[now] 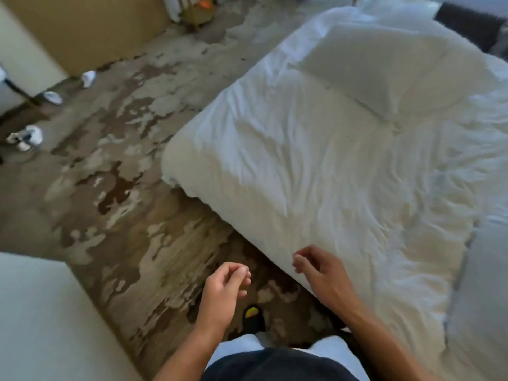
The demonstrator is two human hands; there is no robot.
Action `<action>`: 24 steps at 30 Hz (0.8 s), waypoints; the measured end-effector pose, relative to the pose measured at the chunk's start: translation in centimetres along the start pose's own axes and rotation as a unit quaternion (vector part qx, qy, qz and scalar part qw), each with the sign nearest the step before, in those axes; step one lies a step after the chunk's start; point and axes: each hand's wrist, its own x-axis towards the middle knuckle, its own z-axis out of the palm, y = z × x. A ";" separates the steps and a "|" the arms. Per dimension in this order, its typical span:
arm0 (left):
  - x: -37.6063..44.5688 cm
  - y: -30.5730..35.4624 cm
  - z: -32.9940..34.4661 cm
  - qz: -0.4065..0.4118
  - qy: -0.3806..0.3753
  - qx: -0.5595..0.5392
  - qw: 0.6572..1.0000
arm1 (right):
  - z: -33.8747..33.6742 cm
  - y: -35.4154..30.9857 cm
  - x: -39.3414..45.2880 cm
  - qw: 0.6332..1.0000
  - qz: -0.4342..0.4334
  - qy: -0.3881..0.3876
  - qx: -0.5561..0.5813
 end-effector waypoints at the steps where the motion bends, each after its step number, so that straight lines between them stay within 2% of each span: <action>1: 0.4 -0.4 -2.2 -0.009 0.016 -0.010 1.000 | 1.9 -2.0 1.2 1.000 -0.015 -0.012 0.007; 6: 3.1 -1.0 -10.3 -0.029 0.071 -0.056 0.995 | 9.1 -9.2 5.6 0.997 -0.040 -0.067 0.014; 11: 8.9 1.3 -14.6 -0.025 0.090 -0.101 0.990 | 12.8 -12.2 9.4 0.995 -0.037 -0.095 0.003; 18: 22.0 9.0 -20.7 0.024 0.098 -0.125 0.987 | 15.9 -15.4 19.8 0.996 -0.008 -0.085 -0.013; 24: 32.8 15.4 -28.1 0.027 0.121 -0.121 0.985 | 21.3 -23.4 32.5 0.994 -0.026 -0.105 -0.020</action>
